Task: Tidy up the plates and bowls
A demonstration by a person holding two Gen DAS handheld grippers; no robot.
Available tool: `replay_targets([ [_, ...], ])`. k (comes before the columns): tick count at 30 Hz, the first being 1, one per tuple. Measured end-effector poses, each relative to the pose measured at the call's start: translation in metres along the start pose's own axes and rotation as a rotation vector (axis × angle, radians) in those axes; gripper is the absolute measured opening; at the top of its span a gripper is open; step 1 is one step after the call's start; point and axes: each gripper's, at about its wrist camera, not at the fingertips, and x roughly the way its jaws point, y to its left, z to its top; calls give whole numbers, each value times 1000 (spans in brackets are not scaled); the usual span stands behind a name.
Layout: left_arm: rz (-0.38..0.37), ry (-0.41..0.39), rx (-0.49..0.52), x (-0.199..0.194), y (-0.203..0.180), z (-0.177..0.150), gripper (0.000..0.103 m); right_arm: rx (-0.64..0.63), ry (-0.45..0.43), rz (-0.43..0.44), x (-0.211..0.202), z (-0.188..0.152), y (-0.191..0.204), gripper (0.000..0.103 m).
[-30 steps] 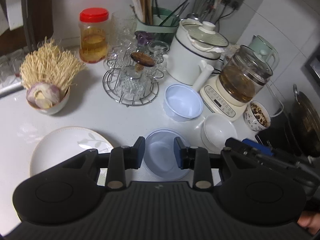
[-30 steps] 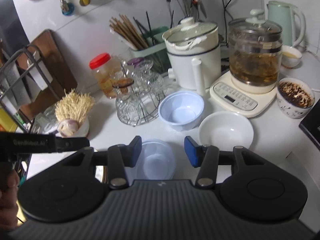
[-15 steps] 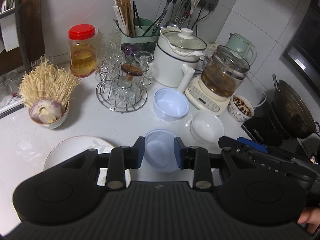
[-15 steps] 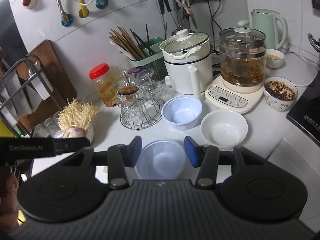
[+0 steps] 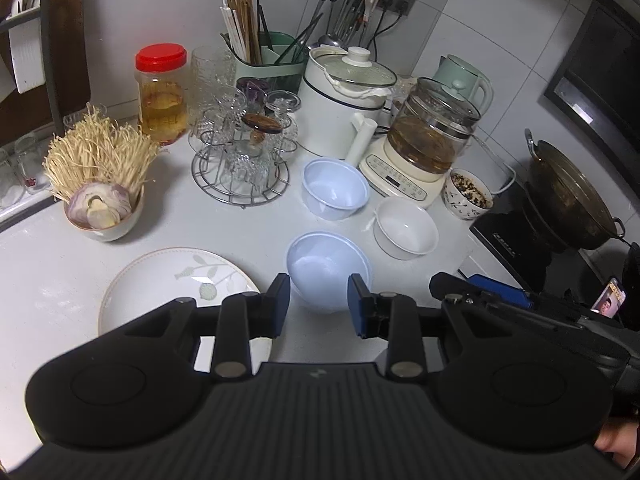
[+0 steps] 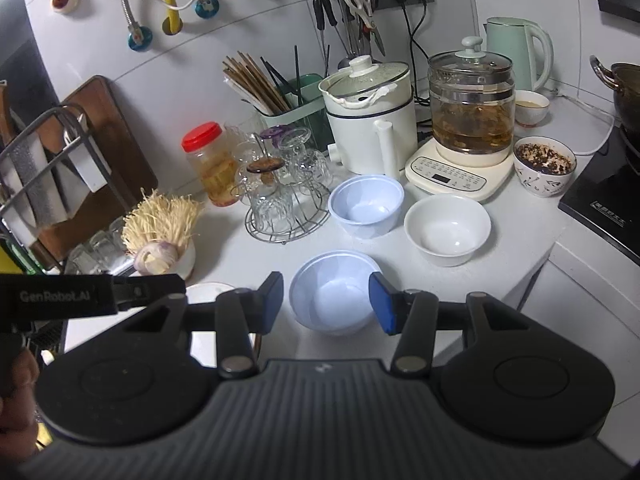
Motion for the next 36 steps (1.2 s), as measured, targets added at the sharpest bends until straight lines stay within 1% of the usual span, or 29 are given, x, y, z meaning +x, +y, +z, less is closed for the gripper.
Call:
replay_targets([
  [5, -25, 13, 3, 5, -2, -3, 36, 2, -8, -35, -5, -3, -2, 51],
  [10, -51, 28, 12, 17, -11, -5, 36, 23, -7, -64, -9, -8, -13, 51],
  [15, -78, 53, 29, 33, -25, -4, 36, 59, -3, -98, -8, -9, -32, 51],
  [17, -91, 50, 35, 38, -31, -3, 36, 70, -5, -105, -6, -8, -40, 51],
  [24, -101, 72, 37, 69, -52, 6, 37, 98, 0, -116, 5, -4, -66, 51],
  [28, -84, 80, 26, 89, -60, 16, 47, 110, 6, -113, 17, 8, -83, 51],
  [31, -73, 93, 12, 107, -64, 25, 51, 115, 16, -108, 30, 19, -94, 51],
  [36, -50, 116, -4, 140, -71, 43, 53, 133, 50, -91, 58, 36, -116, 51],
])
